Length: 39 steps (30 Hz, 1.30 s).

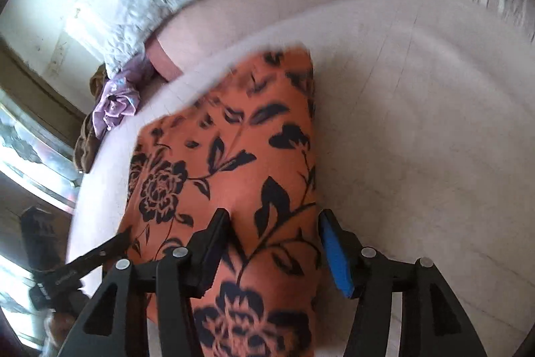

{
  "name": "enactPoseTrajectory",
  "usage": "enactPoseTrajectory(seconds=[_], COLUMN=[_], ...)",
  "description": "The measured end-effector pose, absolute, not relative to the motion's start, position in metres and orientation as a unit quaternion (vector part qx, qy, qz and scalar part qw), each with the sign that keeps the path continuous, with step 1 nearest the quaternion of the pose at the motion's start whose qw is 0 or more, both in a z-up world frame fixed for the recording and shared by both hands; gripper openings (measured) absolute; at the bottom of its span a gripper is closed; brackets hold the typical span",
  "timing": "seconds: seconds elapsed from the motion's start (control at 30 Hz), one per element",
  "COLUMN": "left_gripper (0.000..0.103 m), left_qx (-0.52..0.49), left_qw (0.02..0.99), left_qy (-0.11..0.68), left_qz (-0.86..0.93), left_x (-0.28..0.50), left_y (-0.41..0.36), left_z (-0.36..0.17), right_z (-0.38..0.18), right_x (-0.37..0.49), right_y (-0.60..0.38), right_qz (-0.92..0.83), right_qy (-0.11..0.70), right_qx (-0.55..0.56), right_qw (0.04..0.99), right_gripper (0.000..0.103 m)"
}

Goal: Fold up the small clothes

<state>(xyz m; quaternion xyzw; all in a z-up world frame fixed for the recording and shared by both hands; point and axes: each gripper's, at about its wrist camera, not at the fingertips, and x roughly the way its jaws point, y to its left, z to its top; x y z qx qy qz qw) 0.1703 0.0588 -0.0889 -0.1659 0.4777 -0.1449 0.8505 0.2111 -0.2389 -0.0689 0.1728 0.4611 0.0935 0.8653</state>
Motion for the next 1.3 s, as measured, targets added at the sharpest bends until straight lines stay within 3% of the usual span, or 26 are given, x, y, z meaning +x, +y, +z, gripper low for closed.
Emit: enactPoseTrajectory(seconds=[0.1,0.17,0.33,0.57,0.63,0.73,0.9,1.1,1.3], left_gripper=[0.058,0.059,0.062,0.065,0.065,0.065,0.068,0.069,0.073], left_qx=[-0.137,-0.125,-0.118,-0.111,-0.107,-0.106,-0.095,-0.104,-0.107], left_qw=[0.864,0.867,0.858,0.862,0.859,0.856,0.857,0.852,0.851], left_qy=[0.462,0.462,0.486,0.483,0.49,0.494,0.495,0.5,0.501], left_qz=[-0.143,-0.137,-0.112,-0.108,-0.103,-0.106,-0.108,-0.112,-0.115], left_x=[0.153,0.145,0.16,0.163,0.167,0.168,0.171,0.171,0.171], left_y=[0.051,0.043,0.039,0.034,0.031,0.028,0.026,0.03,0.031], left_z=[-0.077,-0.072,-0.084,-0.086,-0.091,-0.095,-0.102,-0.111,-0.119], right_z=[-0.034,-0.017,-0.071,-0.022,-0.031,-0.074,-0.037,-0.079,-0.058], right_x=[0.199,0.196,0.222,0.21,0.221,0.246,0.248,0.317,0.33], right_y=[-0.22,-0.204,-0.194,-0.183,-0.182,-0.191,-0.185,-0.213,-0.221], right_qz=[0.11,0.134,0.127,0.154,0.152,0.111,0.125,0.116,0.144], right_qy=[0.417,0.4,0.492,0.441,0.456,0.516,0.465,0.52,0.487], right_qx=[0.142,0.121,0.121,0.113,0.114,0.124,0.115,0.195,0.245], right_qw=[0.891,0.898,0.853,0.877,0.87,0.84,0.869,0.824,0.826], right_gripper=[0.059,0.066,0.066,0.07,0.076,0.076,0.076,0.077,0.079])
